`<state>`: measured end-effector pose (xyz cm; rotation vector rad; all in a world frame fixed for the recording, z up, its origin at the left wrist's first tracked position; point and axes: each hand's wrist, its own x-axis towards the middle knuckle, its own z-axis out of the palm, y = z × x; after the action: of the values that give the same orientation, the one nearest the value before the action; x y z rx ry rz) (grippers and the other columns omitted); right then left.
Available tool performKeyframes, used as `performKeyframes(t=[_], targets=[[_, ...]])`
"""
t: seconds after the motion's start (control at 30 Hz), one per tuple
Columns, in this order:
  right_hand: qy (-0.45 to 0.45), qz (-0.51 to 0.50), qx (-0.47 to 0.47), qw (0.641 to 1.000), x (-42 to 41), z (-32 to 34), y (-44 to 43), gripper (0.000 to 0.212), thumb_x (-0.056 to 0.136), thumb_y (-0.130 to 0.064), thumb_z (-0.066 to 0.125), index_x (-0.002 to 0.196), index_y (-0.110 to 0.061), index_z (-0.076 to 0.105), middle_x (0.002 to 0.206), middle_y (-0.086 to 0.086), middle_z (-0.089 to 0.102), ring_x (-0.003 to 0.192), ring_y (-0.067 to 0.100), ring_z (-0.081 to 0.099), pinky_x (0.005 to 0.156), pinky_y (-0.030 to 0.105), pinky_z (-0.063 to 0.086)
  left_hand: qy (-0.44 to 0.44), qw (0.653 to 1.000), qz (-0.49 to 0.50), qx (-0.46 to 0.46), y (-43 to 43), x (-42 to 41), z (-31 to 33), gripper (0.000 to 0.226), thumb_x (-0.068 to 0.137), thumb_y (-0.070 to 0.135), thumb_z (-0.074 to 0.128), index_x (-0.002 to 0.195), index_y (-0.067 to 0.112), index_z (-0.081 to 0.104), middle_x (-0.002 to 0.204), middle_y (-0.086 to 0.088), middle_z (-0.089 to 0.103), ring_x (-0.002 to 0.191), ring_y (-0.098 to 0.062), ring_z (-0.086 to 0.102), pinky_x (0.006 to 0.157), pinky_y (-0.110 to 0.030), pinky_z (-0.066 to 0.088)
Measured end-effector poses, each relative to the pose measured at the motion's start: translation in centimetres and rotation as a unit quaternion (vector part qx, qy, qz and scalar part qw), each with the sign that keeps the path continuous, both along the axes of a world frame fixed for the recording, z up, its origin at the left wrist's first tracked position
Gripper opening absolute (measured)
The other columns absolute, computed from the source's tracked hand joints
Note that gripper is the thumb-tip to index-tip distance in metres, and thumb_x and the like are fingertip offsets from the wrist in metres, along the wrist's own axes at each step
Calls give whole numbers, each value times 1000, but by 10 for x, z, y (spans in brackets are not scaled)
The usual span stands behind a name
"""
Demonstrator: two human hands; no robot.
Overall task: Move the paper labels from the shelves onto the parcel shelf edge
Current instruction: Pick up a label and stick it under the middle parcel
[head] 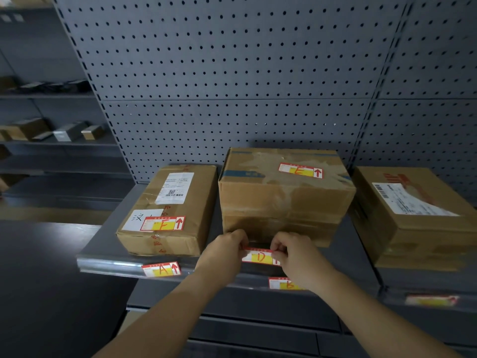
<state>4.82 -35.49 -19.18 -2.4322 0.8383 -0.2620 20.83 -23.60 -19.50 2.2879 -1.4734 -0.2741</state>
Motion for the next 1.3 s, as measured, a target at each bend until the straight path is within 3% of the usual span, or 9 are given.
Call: performKeyframes(t=[0.2, 0.37, 0.5, 0.6, 0.7, 0.9, 1.1, 1.2, 1.3], targets=[[-55, -9, 6, 998, -11, 24, 3, 7, 92, -26, 66, 97, -30, 64, 93, -16, 62, 85, 3, 60, 77, 24, 54, -32, 999, 6, -28, 1, -3, 23, 16, 92, 31, 61, 108, 32, 57, 98, 13, 63, 82, -7, 61, 75, -28, 55], [-79, -68, -7, 995, -37, 43, 11, 9, 91, -27, 67, 89, -35, 63, 88, -16, 63, 83, 1, 60, 74, 24, 54, -54, 996, -21, -63, -10, -20, 37, 15, 92, 35, 61, 107, 35, 56, 95, 17, 60, 78, -2, 57, 77, -22, 52], [-96, -159, -51, 981, -73, 58, 18, 13, 89, -20, 69, 83, -30, 63, 85, -10, 62, 80, 3, 58, 73, 26, 53, -52, 989, -95, -97, -28, -40, 48, 21, 92, 34, 58, 113, 32, 55, 109, 13, 61, 95, -8, 58, 80, -21, 45], [-104, -241, -74, 962, -107, 65, 28, 14, 89, -19, 68, 81, -30, 64, 86, -11, 61, 80, 2, 56, 68, 19, 48, -47, 976, -184, -107, -43, -60, 56, 14, 92, 34, 53, 105, 33, 58, 102, 14, 59, 88, -3, 52, 76, -22, 43], [-101, -319, -103, 937, -145, 67, 41, 16, 88, -20, 67, 78, -31, 62, 81, -13, 59, 76, 2, 54, 61, 14, 39, -53, 962, -244, -109, -58, -90, 58, 13, 86, 37, 56, 99, 34, 56, 97, 11, 59, 91, -10, 56, 78, -33, 49], [-94, -453, -131, 877, -232, 80, 74, 15, 88, -19, 68, 77, -28, 63, 78, -11, 56, 73, 4, 52, 61, 21, 41, -23, 931, -343, -124, -78, -183, 60, 21, 85, 34, 64, 103, 31, 54, 103, 9, 54, 97, -13, 52, 78, -32, 48], [-81, -528, -138, 834, -314, 87, 92, 11, 90, -17, 64, 84, -26, 65, 85, -10, 57, 78, 3, 52, 66, 18, 41, -1, 897, -419, -139, -93, -274, 59, 16, 85, 33, 66, 96, 26, 57, 98, 7, 54, 89, -12, 53, 74, -31, 48], [-79, -547, -138, 822, -353, 87, 95, 13, 91, -18, 63, 84, -28, 64, 86, -11, 57, 78, 2, 52, 63, 12, 36, -8, 886, -440, -144, -104, -317, 56, 25, 86, 35, 65, 109, 26, 58, 107, 7, 56, 97, -12, 52, 75, -27, 43], [-72, -557, -150, 814, -394, 87, 91, 13, 91, -19, 63, 84, -30, 64, 85, -13, 56, 78, 1, 51, 62, 11, 35, -7, 883, -447, -146, -117, -361, 54, 30, 86, 36, 66, 113, 25, 59, 111, 5, 58, 102, -14, 53, 84, -32, 48]])
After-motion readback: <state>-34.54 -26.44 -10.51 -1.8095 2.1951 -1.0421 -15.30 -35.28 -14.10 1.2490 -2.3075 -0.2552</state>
